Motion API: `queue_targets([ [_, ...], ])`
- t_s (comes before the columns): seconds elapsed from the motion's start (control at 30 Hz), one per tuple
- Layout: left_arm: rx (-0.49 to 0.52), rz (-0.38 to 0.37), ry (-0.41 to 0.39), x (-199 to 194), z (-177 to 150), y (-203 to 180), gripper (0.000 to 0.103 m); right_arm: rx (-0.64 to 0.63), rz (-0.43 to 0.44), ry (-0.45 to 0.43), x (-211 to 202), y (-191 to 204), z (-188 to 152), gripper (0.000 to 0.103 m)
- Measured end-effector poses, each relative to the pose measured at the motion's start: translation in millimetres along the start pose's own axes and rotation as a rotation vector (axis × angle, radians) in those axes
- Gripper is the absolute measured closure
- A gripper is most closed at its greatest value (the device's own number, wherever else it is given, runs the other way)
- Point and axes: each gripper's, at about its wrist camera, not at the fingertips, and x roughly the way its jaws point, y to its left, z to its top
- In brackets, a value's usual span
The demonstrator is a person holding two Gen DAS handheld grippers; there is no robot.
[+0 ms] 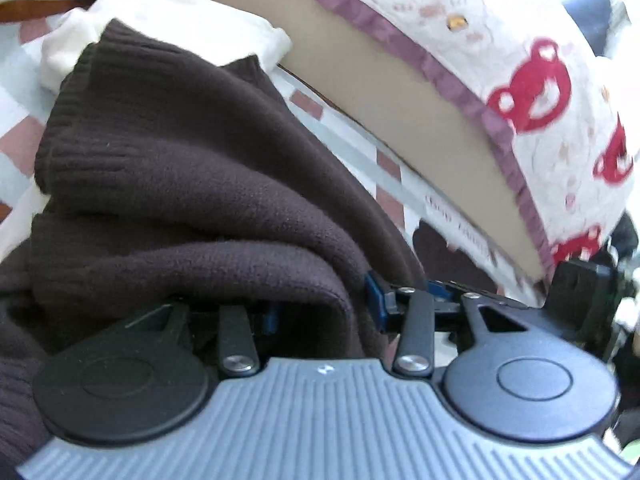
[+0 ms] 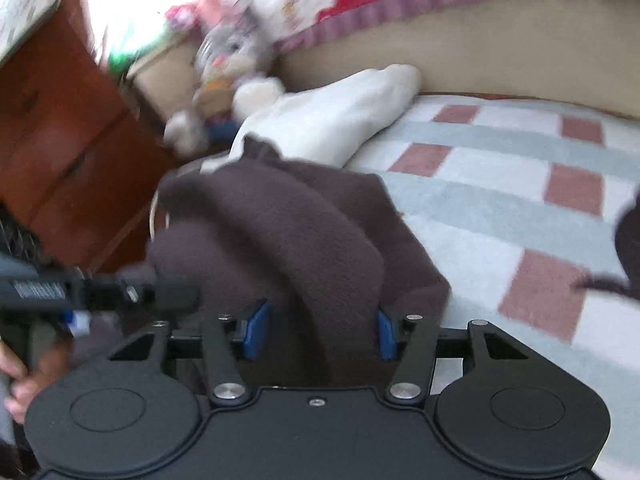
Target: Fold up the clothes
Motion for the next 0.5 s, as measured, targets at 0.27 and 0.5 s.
queue_targets([
  [0.27, 0.283, -0.023, -0.093, -22, 28, -62, 0.069, -0.203, 0.022, -0.176, -23, 30, 49, 0.085],
  [0.5, 0.433, -0.263, -0.205, -9, 83, -157, 0.069, -0.283, -0.109, -0.409, -108, 11, 103, 0.086],
])
